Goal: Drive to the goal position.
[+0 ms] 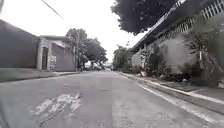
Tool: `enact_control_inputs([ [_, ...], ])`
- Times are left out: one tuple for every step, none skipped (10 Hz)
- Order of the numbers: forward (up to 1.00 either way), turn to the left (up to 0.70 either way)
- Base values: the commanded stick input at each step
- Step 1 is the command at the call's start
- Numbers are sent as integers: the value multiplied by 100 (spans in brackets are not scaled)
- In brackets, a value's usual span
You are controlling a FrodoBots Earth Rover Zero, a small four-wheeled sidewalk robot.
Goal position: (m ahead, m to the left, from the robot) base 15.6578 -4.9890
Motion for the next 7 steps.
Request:
enact_control_inputs([
  [100,0],
  [100,-40],
  [100,-40],
  [100,-35],
  [100,-18],
  [99,0],
  [100,0],
])
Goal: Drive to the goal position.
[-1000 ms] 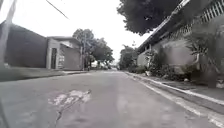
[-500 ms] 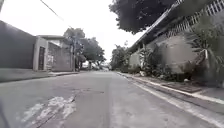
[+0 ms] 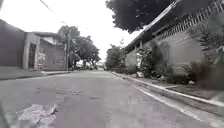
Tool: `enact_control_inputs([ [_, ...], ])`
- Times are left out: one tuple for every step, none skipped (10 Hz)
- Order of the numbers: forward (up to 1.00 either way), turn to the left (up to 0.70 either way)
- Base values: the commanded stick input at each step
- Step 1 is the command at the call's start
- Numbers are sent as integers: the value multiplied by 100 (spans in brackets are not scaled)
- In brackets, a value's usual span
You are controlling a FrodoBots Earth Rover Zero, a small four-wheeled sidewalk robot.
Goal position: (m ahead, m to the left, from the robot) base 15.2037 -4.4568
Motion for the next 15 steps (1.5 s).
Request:
enact_control_inputs([
  [100,0],
  [100,0],
  [99,0],
  [100,0],
  [100,0],
  [99,0],
  [99,0],
  [100,0],
  [100,0],
  [100,0],
  [100,-15],
  [100,-40],
  [100,-39],
  [100,0],
  [100,0],
])
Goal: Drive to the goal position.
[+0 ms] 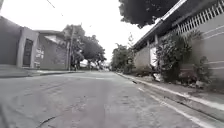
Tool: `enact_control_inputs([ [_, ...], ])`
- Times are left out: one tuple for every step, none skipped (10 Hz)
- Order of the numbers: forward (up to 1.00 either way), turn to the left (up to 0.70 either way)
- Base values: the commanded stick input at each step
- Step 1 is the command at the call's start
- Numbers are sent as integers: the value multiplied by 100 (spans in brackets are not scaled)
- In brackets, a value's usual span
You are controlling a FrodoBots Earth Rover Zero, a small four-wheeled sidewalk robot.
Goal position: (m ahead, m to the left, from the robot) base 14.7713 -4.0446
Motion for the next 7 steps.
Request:
enact_control_inputs([
  [100,-8],
  [100,-18],
  [100,-37],
  [99,-6],
  [99,0],
  [99,0],
  [99,0],
])
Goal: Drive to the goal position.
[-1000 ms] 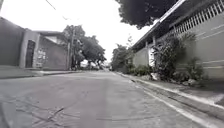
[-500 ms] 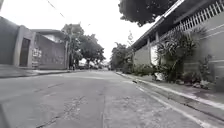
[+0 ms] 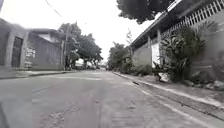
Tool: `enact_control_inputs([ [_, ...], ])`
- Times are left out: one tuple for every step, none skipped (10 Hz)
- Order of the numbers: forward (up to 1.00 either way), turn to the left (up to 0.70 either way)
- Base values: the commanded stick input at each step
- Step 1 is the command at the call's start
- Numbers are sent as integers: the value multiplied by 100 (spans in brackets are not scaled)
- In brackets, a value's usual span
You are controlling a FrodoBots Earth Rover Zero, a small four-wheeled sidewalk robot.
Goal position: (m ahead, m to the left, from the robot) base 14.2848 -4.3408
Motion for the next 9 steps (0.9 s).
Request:
enact_control_inputs([
  [100,0],
  [100,0],
  [100,-2],
  [100,-20],
  [100,-37],
  [100,0],
  [100,0],
  [100,0],
  [100,0],
])
